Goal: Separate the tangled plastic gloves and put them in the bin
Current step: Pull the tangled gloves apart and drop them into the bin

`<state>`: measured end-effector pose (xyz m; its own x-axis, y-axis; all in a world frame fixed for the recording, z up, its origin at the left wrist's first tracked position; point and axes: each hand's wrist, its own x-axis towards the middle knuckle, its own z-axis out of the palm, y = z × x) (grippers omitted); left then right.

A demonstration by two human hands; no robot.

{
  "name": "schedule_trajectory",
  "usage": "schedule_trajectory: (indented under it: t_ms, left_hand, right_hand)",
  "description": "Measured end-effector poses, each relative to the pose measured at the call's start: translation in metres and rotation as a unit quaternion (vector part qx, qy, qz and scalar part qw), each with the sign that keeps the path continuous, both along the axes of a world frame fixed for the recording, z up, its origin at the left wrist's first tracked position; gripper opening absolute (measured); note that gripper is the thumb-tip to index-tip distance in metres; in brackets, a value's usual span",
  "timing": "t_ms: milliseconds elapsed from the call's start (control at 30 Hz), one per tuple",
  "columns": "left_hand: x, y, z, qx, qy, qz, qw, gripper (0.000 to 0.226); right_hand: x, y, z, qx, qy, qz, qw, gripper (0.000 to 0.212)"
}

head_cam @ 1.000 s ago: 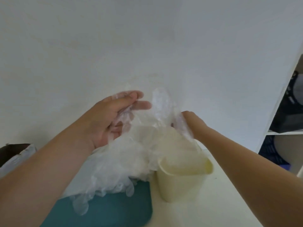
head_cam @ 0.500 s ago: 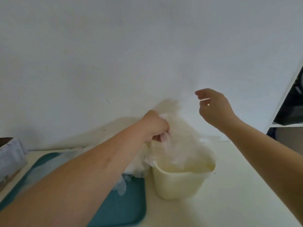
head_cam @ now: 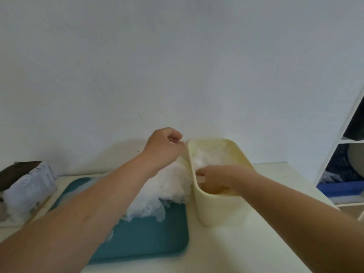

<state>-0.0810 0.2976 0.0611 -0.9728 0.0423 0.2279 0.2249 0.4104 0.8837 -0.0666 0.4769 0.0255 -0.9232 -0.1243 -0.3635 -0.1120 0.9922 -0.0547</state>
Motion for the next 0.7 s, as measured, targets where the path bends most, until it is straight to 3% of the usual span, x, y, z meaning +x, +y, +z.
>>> schedule_trajectory:
  t_ms: [167, 367, 467, 600, 700]
  left_hand:
    - [0.034, -0.039, -0.003, -0.030, 0.003, 0.004, 1.000, 0.009]
    - [0.062, -0.089, -0.015, -0.039, 0.030, 0.084, 0.995, 0.006]
    - [0.069, -0.112, -0.031, -0.073, 0.015, 0.099, 0.992, 0.006]
    - [0.073, -0.156, -0.053, -0.173, 0.005, 0.097, 0.980, 0.007]
    - [0.076, -0.187, -0.069, -0.243, -0.030, 0.118, 0.962, 0.008]
  right_hand:
    - [0.003, -0.008, 0.017, 0.040, 0.008, 0.018, 0.999, 0.054]
    - [0.034, -0.043, 0.077, 0.014, 0.214, 0.007, 0.977, 0.011]
    - [0.047, -0.087, 0.079, -0.095, 0.265, 0.059, 0.958, 0.018]
    - [0.051, -0.142, 0.045, -0.315, 0.202, 0.102, 0.922, 0.026]
    - [0.045, -0.169, 0.008, -0.384, 0.185, 0.082, 0.901, 0.029]
